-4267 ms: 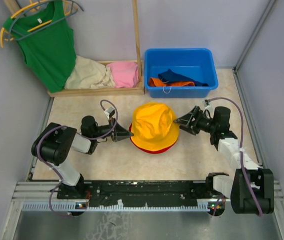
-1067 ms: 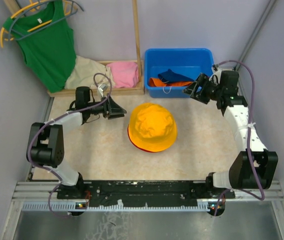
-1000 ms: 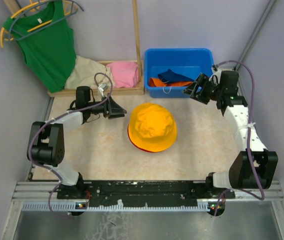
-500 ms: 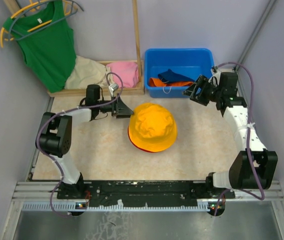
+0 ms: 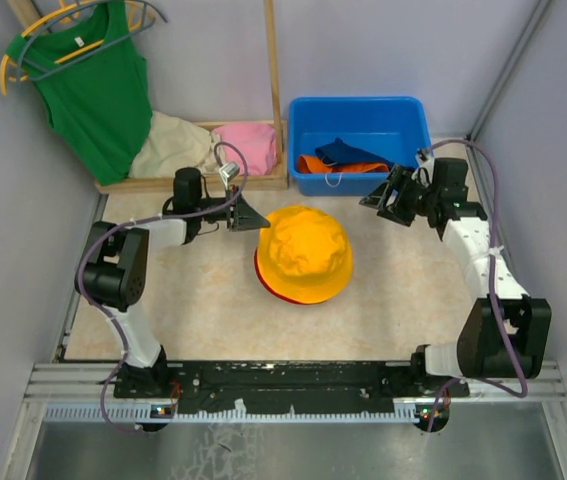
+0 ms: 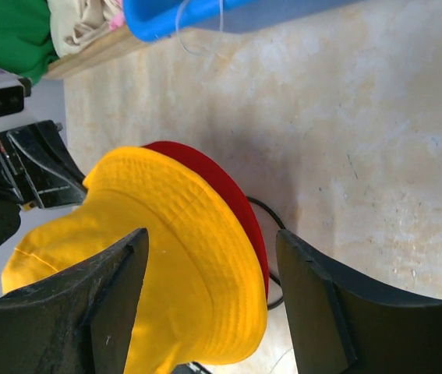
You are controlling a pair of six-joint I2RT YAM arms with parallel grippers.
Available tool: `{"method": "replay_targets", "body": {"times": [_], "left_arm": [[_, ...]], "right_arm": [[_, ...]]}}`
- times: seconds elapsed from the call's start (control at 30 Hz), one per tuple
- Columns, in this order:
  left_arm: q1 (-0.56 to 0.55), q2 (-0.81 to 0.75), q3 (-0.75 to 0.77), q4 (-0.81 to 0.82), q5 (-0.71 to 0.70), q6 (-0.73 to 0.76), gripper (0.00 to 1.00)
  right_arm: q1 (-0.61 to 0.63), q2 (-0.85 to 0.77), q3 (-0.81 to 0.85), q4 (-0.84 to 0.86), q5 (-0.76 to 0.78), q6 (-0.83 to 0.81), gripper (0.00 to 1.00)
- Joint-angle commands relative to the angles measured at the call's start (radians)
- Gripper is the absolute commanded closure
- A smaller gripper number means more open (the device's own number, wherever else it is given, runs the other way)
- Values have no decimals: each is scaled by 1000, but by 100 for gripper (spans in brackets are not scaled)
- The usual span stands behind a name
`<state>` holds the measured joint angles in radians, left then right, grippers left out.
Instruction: Stack the hats
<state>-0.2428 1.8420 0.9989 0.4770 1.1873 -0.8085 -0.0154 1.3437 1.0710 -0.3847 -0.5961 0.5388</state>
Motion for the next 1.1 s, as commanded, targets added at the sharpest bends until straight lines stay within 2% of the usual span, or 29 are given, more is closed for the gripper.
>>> {"method": "replay_targets", "body": {"times": [0.0,0.23,0.4,0.47,0.57,0.63,0.73,0.93,1.07], "left_arm": [[-7,29,-43,112,32,-52,99],[-7,37,-134,156,17,-57,100],[-7,34,-164,170,17,-61,99],[-6,32,-162,182,23,-74,95],[-2,27,-153,201,27,-102,76],[9,14,-153,197,11,-108,62],[40,-30,-156,145,-31,-79,53],[91,-95,-96,-84,-106,37,53],[121,-124,-69,-140,-124,48,53]], "right_arm": [[0,-43,-33,27,-30,-5,34],[-1,-87,-87,41,-25,7,34],[0,-82,-58,49,-18,10,34],[0,-68,-38,52,-14,9,34],[-1,-28,11,71,3,10,34],[1,17,63,89,24,6,34],[3,105,175,112,57,6,34],[53,368,459,76,209,-75,31],[99,560,690,15,329,-157,26]]}}
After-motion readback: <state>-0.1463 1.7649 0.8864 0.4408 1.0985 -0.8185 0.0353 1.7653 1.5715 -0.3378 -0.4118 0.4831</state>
